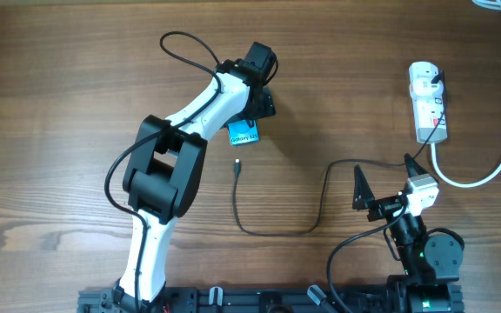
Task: Plug charger to phone and switch on socket
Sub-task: 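Close the left gripper on the phone's lower end and lift it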
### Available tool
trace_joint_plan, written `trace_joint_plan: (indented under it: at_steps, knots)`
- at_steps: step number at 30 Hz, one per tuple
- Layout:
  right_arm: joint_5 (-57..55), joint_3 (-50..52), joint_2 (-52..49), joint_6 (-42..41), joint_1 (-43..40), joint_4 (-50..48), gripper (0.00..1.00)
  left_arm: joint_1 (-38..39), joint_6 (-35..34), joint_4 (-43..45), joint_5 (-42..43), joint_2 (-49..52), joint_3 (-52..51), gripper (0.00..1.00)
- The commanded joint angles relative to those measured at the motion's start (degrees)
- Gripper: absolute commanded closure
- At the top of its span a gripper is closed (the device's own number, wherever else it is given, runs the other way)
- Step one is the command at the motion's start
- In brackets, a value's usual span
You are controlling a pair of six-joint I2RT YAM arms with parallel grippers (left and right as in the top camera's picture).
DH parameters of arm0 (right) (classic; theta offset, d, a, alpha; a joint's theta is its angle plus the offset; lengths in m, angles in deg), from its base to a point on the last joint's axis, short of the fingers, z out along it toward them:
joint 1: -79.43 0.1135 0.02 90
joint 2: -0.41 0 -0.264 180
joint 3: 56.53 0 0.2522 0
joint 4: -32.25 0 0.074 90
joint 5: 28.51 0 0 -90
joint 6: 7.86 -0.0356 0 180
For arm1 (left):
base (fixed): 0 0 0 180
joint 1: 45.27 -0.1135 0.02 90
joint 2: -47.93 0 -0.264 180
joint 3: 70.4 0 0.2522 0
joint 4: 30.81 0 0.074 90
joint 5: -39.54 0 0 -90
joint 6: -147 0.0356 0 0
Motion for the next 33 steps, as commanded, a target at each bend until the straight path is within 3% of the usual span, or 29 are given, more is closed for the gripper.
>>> trace_joint_plan:
  at_steps: [1,4,11,14,19,23,25,33]
  knots:
    - [-0.55,0.07,0.35,0.46,0.28,-0.11,0.0,-0.2,-0.59,-0.46,0.7,0.9,-1.77,0.01]
    - [-0.55,0.07,0.35,0.44,0.28,-0.11,0.0,-0.17,-0.61,-0.17,0.72,0.9,-1.77,0.03]
    - [-0.55,0.07,0.35,0.46,0.28,-0.11,0.0,-0.17,-0.81,0.48,0.74,0.87,-1.77,0.26]
    - [-0.55,0.07,0.35,0.46,0.28,-0.11,0.0,-0.17,-0.81,0.44,1.86,0.87,-1.77,0.24]
    - [-0.52,0.07,0.35,0.44,0.28,-0.11,0.0,-2.23,-1.6,-0.68,14.6,0.87,-1.77,0.21]
    - [-0.55,0.07,0.35,0.46,0.28,-0.11,0.0,-5.84,-4.0,-1.86,17.4,0.87,-1.77,0.23]
    - [-0.55,0.07,0.35,0.46,0.28,-0.11,0.0,-7.21,-3.54,-5.05,15.93,0.87,0.2,0.27]
    - [-0.55,0.07,0.35,0.46,0.28,-0.11,0.0,-4.79,-0.5,-16.2,8.02,0.87,10.97,0.24]
